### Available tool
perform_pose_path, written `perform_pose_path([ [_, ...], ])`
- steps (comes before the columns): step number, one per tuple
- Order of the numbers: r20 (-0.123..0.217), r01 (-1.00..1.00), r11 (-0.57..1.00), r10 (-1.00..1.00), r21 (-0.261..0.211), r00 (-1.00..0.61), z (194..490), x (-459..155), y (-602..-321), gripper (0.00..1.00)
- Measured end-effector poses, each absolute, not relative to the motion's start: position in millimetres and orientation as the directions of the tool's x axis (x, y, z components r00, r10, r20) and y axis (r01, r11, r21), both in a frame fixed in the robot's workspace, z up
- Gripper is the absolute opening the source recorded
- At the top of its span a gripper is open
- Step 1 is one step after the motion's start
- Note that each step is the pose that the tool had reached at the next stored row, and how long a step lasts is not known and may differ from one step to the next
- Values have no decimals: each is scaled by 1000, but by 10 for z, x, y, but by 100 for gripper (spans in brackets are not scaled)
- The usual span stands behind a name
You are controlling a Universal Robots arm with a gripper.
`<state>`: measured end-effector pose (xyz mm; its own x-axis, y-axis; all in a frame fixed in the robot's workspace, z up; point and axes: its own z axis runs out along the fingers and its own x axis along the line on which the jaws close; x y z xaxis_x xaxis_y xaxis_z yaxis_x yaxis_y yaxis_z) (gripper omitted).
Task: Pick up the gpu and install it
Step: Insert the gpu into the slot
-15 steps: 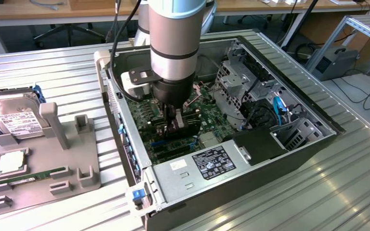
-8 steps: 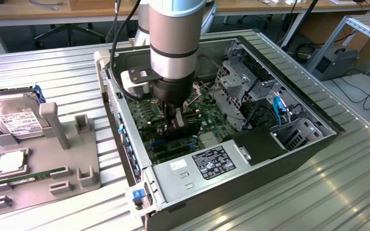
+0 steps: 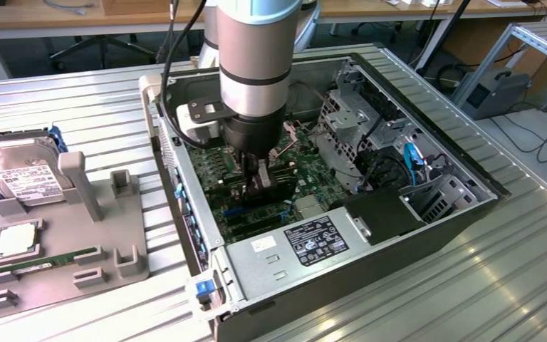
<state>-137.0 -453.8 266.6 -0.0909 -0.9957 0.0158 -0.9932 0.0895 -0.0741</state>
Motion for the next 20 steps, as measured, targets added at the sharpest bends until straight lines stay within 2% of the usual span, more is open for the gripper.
perform_pose_path([
  [20, 16, -996, 52, -998, -74, -53, 2642, -1370, -4536, 27],
])
